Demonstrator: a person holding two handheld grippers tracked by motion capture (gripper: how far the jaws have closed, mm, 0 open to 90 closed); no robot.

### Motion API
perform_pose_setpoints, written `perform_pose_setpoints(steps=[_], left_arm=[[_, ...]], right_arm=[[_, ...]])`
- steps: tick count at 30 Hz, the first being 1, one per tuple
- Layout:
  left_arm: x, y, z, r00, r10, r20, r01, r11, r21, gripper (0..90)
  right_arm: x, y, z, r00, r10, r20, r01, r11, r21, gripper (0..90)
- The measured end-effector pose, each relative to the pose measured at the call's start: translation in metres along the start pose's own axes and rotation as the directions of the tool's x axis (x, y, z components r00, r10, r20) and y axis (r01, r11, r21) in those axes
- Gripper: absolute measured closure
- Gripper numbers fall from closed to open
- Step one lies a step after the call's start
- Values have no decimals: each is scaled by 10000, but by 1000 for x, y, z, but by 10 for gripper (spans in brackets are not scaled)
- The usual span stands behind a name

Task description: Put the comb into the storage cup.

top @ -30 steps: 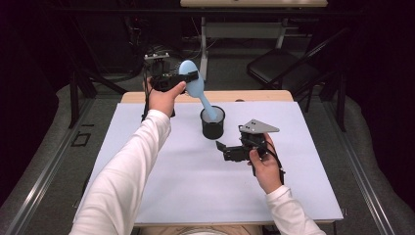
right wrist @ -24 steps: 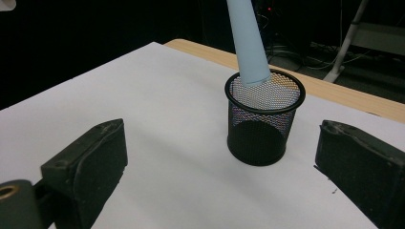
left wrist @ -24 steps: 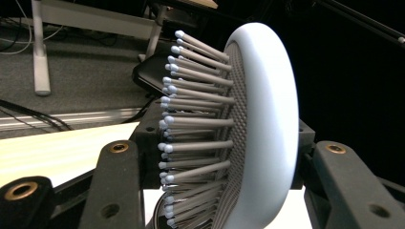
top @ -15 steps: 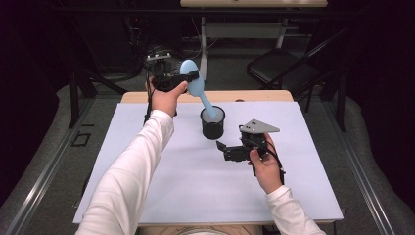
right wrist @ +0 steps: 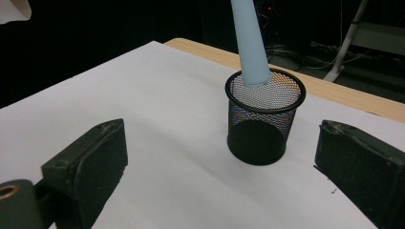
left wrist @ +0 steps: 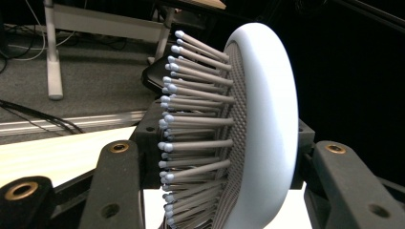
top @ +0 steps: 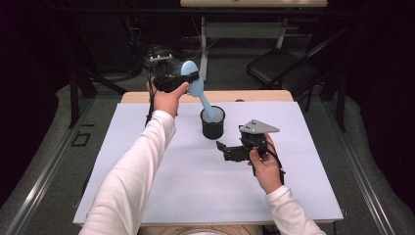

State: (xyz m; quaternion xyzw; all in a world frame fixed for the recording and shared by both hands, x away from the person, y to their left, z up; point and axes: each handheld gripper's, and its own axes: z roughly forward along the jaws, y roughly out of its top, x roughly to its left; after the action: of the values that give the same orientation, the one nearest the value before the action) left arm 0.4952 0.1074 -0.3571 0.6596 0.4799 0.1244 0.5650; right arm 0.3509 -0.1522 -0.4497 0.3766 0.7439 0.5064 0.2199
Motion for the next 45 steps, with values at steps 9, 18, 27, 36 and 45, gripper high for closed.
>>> perform_pose_setpoints(steps=[9,18,27,36,45], left_arm=[[-2,-3,4,9995,263,-194,-262,9996,43,495],[-7,-7,12,9982,510,-313,-507,9987,104,495],[-10,-10,19,9969,710,-349,-705,9974,170,495],[-12,-13,25,9954,858,-420,-847,9961,261,495],[-14,-17,31,9932,1082,-423,-1067,9936,366,495]], right_arm=[[0,0,1,10000,-32,8,32,10000,-2,37],[1,0,1,10000,3,8,-3,10000,-5,39],[0,-1,1,10000,-6,8,6,10000,8,40],[0,0,1,10000,33,-12,-33,10000,15,41],[-1,0,0,10000,-7,21,7,10000,2,43]])
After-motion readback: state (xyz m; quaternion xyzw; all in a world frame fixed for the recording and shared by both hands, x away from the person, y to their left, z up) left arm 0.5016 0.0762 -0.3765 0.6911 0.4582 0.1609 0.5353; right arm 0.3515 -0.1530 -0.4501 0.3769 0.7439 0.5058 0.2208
